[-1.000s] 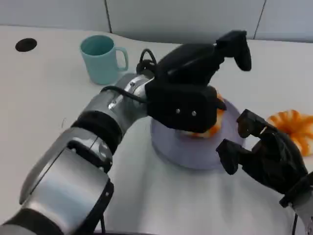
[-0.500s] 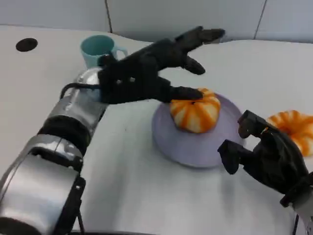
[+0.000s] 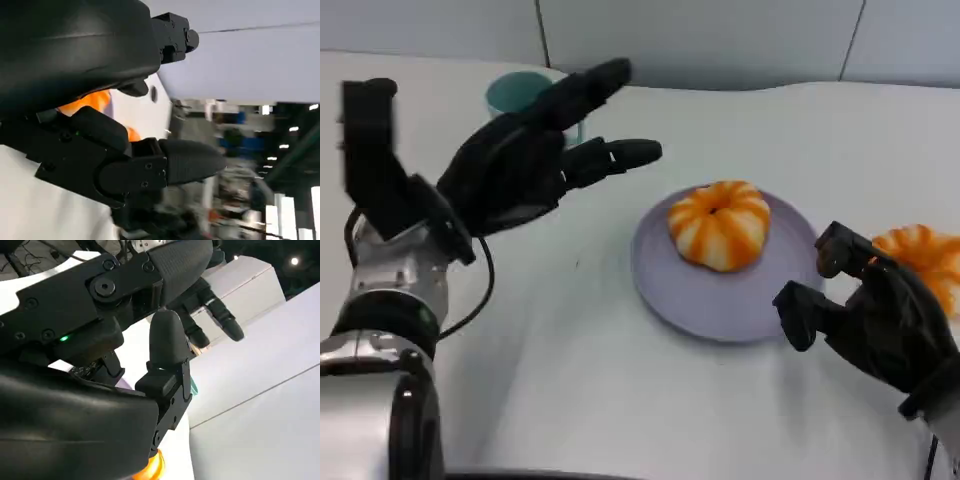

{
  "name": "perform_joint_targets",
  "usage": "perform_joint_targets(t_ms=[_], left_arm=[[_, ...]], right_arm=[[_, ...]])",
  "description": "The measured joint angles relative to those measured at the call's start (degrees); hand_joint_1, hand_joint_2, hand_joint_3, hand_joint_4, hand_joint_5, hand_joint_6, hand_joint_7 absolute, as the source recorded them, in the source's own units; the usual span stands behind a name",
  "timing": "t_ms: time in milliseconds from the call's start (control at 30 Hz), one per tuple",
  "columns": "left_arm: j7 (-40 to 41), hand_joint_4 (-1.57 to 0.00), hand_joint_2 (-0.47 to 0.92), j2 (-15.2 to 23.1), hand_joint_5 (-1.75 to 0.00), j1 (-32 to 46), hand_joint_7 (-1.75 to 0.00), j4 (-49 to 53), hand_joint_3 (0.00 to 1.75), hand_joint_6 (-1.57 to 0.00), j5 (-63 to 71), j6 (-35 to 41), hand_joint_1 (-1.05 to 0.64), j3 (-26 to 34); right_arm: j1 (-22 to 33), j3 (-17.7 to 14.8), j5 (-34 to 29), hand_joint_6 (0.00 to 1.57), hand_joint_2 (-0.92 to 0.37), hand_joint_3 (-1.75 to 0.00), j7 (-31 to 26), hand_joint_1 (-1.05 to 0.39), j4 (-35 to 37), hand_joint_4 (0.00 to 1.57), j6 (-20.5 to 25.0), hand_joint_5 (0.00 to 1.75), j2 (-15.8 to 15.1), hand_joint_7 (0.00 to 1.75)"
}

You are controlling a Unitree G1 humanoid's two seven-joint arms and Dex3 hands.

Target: Grasp the bread from the table and place it into the plate.

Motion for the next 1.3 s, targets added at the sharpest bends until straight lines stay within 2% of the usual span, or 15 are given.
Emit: perform_joint_targets(t_ms=[67,167,300,433,500,633,733,1300], left_arm=[[-2.8,-0.01,0.92,0.2,-0.68,0.9,-0.02,0.4,0.70,-0.27,-3.1,8.7,-0.96,2.9],[-5.9,-0.16,0.92,1.0,-0.81,3.1,-0.09,1.6,0.70,-0.41,-6.0,19.9,-0.99,6.2],[-6.9,-0.18,0.92,2.0,-0.84,5.8,-0.10,1.9,0.69,-0.44,-7.1,26.2,-1.00,8.2],[-7.1,-0.18,0.92,2.4,-0.84,5.9,-0.11,1.8,0.69,-0.44,-7.2,27.1,-1.00,8.8],[-7.1,-0.20,0.92,2.4,-0.87,6.0,-0.02,1.7,0.66,-0.23,-7.2,27.3,-0.98,8.9],[-6.3,-0.21,0.92,2.3,-0.86,10.4,0.00,2.0,0.65,-0.17,-7.2,27.7,-0.97,9.5],[-5.8,-0.23,0.92,2.3,-0.88,12.6,-0.05,2.4,0.65,-0.26,-6.6,28.1,-0.98,9.6],[-7.3,-0.21,0.92,2.7,-0.92,12.2,-0.06,2.7,0.60,-0.34,-2.1,25.5,-0.99,6.4]], right_arm=[[0.0,-0.1,0.0,0.62,-0.86,-0.01,0.0,-0.36,0.0,0.86,0.0,1.75,0.0,1.75],[0.0,-0.2,0.0,0.61,-0.86,-0.01,-0.1,-0.36,0.0,0.85,0.0,1.75,-0.2,1.75],[0.0,-0.3,0.0,0.60,-0.86,-0.01,0.2,-0.36,0.0,0.85,0.0,1.75,-1.0,1.75],[-0.1,-0.3,0.0,0.60,-0.86,-0.01,0.3,-0.36,0.0,0.85,0.0,1.75,-1.1,1.75],[-0.1,-0.3,0.1,0.60,-0.87,-0.01,0.3,-0.36,0.0,0.84,0.1,1.75,-1.1,1.75],[-0.2,-0.6,0.1,0.60,-0.88,-0.01,0.8,-0.37,1.3,0.84,0.2,1.75,-1.7,1.75],[-0.5,-1.2,0.1,0.61,-0.88,-0.01,0.9,-0.36,2.0,0.85,0.2,1.75,-2.1,1.75],[-1.3,-2.2,-0.1,0.60,-0.88,-0.01,2.0,-0.36,4.7,0.84,0.1,1.75,-2.1,1.75]])
